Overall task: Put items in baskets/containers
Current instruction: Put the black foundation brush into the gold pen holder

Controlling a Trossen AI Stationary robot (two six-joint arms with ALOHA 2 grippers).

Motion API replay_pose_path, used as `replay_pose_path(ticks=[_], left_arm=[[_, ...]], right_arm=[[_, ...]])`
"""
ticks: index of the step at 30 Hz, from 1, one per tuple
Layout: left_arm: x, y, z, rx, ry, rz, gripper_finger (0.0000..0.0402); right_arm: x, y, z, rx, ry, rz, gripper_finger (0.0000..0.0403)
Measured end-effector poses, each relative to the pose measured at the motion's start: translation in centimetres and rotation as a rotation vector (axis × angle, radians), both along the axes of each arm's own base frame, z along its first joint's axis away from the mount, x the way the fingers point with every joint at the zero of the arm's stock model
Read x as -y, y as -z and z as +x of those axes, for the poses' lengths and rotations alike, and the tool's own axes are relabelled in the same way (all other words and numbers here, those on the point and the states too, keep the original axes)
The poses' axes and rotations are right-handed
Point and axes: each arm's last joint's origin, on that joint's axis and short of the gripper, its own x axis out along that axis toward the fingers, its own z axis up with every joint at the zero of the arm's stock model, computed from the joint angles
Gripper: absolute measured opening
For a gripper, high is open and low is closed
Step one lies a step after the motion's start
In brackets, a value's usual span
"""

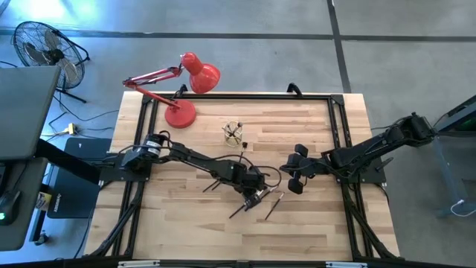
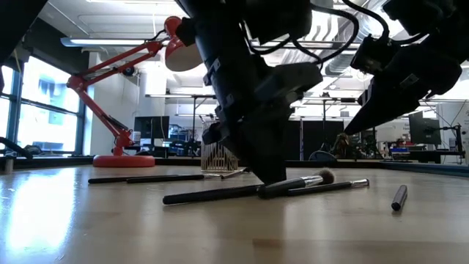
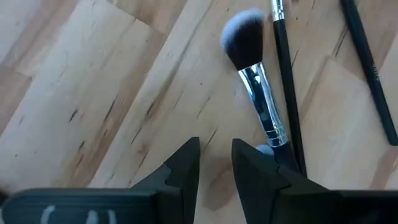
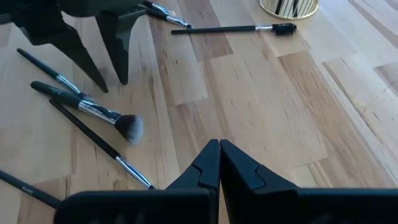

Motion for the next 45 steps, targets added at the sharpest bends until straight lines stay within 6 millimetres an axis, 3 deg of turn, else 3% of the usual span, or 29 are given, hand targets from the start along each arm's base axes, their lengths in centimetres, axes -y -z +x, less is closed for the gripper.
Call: replay_pose_path(ticks=[8,13,28,45], left_arm=[[0.0,0.0,-0.1,-0.009,-0.003,0.004,0.0094],[0.3,-1.0,-0.5,-0.007,-0.003,0.004,0.0094],[3.0,-1.4,-0.9,0.005,0.041,0.015,0.0094],[3.5,-1.2,-0.5,0.037,0.037,-0.003,0.0094]], right_arm=[[0.0,0.0,0.0,0.0,0.0,0.001,0.0005],[0.0,0.0,0.0,0.0,0.001,-0.001,0.0002],[0.0,0.0,0.0,0.002,0.002,-0.001,0.0005],[0.0,0.0,0.0,0.004,0.004,0.001,0.0004]])
